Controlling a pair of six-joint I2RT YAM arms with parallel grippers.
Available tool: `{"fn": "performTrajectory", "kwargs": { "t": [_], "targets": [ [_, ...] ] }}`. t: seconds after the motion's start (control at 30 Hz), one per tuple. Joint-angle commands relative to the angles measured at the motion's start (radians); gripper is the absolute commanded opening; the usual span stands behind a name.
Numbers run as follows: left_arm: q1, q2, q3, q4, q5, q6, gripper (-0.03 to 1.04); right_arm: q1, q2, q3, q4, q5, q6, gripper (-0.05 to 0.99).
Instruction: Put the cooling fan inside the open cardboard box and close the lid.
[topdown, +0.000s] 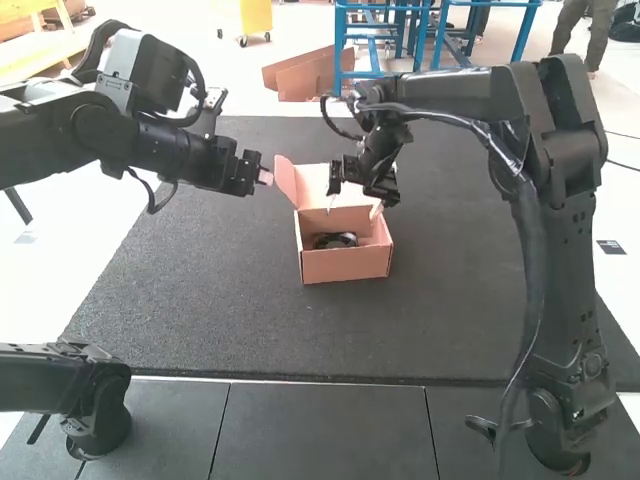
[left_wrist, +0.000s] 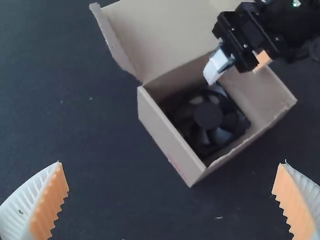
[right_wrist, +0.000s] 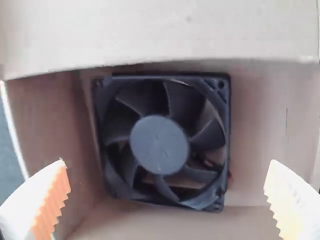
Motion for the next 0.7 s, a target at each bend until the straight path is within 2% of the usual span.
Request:
{"fn": "performTrajectory", "kwargs": {
  "t": [0.0,0.07,0.17,0.23,0.3,0.4,0.53,0.67],
  "targets": [
    [0.045,0.042,0.064,0.01,-0.01,-0.044,0.97,-0.053,-0.063,0.131,-0.001,-0.104,-0.011,0.89],
    [0.078,0.077,0.078,0.015,-0.008,-0.079,0.97,-0.077,-0.087,0.187,-0.013,-0.134,-0.052,0.89],
    [0.117,0.129,0.104,0.032,-0.007,-0.122,0.97,-0.105,-0.147,0.185,-0.007,-0.157,-0.208,0.9],
    [0.129,0.165,0.125,0.059,-0.007,-0.127,0.97,-0.12,-0.185,0.174,-0.029,-0.115,-0.313,0.9],
    [0.134,0.203,0.145,0.079,-0.008,-0.136,0.97,-0.141,-0.211,0.137,-0.046,-0.078,-0.379,0.9],
    [0.132,0.269,0.168,0.087,-0.018,-0.153,0.97,-0.177,-0.27,0.053,-0.029,-0.06,-0.446,0.9],
    [0.138,0.335,0.182,0.119,-0.047,-0.161,0.97,-0.204,-0.383,-0.154,0.145,0.047,-0.532,0.9],
    [0.15,0.382,0.193,0.142,-0.104,-0.161,0.97,-0.204,-0.469,-0.324,0.306,0.067,-0.518,0.9]
  ]
}}
